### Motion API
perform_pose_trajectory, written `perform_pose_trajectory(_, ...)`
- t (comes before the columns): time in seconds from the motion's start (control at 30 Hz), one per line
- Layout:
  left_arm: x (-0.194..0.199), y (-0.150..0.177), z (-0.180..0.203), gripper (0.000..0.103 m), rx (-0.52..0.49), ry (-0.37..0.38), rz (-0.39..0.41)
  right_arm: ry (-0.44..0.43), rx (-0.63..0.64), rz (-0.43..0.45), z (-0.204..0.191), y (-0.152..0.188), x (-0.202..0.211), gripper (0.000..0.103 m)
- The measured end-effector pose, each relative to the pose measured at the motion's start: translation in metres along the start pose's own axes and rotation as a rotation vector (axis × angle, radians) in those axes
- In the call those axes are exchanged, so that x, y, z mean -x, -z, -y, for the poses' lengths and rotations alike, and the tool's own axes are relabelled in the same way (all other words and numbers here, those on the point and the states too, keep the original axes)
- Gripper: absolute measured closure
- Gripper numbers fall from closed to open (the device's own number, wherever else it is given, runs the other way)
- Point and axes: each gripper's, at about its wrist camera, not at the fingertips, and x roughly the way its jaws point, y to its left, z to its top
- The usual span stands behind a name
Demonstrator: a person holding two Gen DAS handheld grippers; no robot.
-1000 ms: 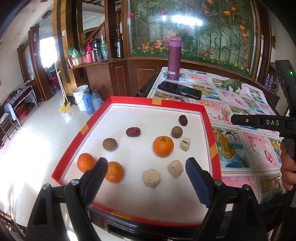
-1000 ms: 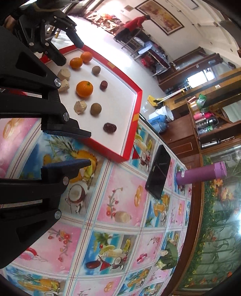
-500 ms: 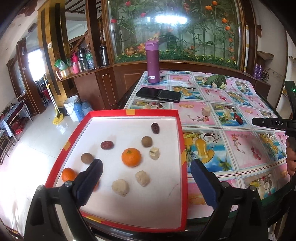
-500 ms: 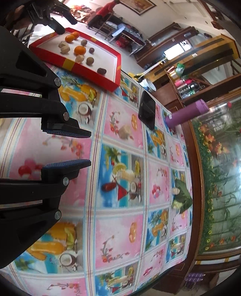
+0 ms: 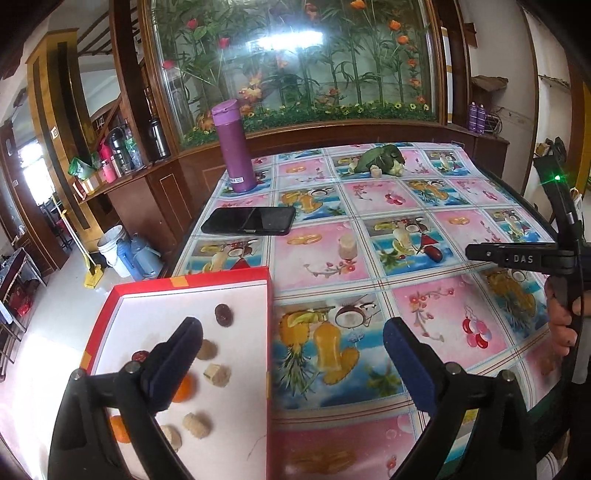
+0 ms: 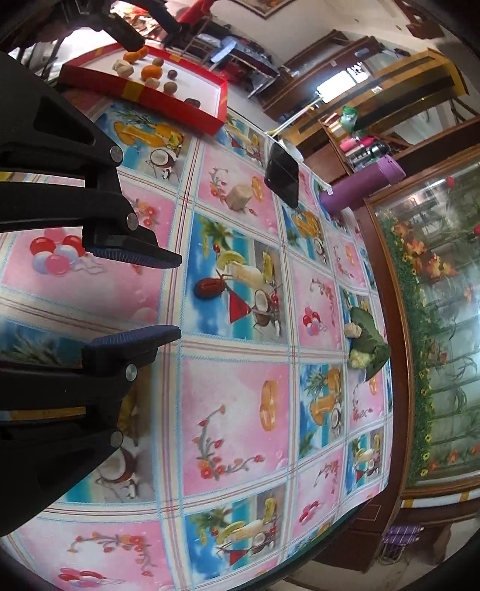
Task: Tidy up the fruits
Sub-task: 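Move both open tools back toward the last cube and date on the tablecloth, then grasp a beige cube with the left tool while the right tool grasps a dark red date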
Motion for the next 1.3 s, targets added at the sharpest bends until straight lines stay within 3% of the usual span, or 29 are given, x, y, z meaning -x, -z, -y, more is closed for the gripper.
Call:
perform_pose_trajectory(0.2, -0.03, -0.023, -0.003, 0.003, 0.01, -0.021, -0.064, 0.064, 0.064, -0.092, -0.019, -0.02, -0.046, 0.072)
perform_pose_trajectory(0.37, -0.059, -0.041, 0.006, 0.003, 0.012, -0.007, -0.107, 0.101, 0.069, -0.111, -0.013, -0.016, -0.057, 0.073)
perform_pose_trajectory(0.4, -0.066, -0.045, 0.009, 0.003, 0.011, 0.003, -0.113, 0.096, 0.063, -0.113, -0.009, -0.015, -0.057, 0.079)
perform_pose_trajectory(0.6, -0.116, -0.058, 0.035, 0.003, -0.022, -0.028, -0.17, 0.087, 0.052, -0.083, 0.004, -0.019, -0.052, 0.089)
perform_pose_trajectory(0.7, -0.132, -0.064, 0.049, 0.004, -0.043, -0.039, -0.17, 0.038, -0.047, -0.05, 0.023, -0.027, -0.042, 0.089)
perform_pose_trajectory(0.77, -0.142, -0.068, 0.054, 0.004, -0.038, -0.038, -0.179, 0.049, -0.095, -0.016, 0.032, -0.031, -0.034, 0.089)
perform_pose_trajectory(1.1, -0.182, -0.073, 0.059, 0.032, 0.054, -0.016, -0.256, 0.035, -0.135, 0.007, 0.036, -0.034, -0.031, 0.089)
perform_pose_trajectory(1.3, -0.194, -0.067, 0.057, 0.062, 0.109, 0.043, -0.287, 0.034, -0.133, 0.011, 0.035, -0.034, -0.031, 0.089)
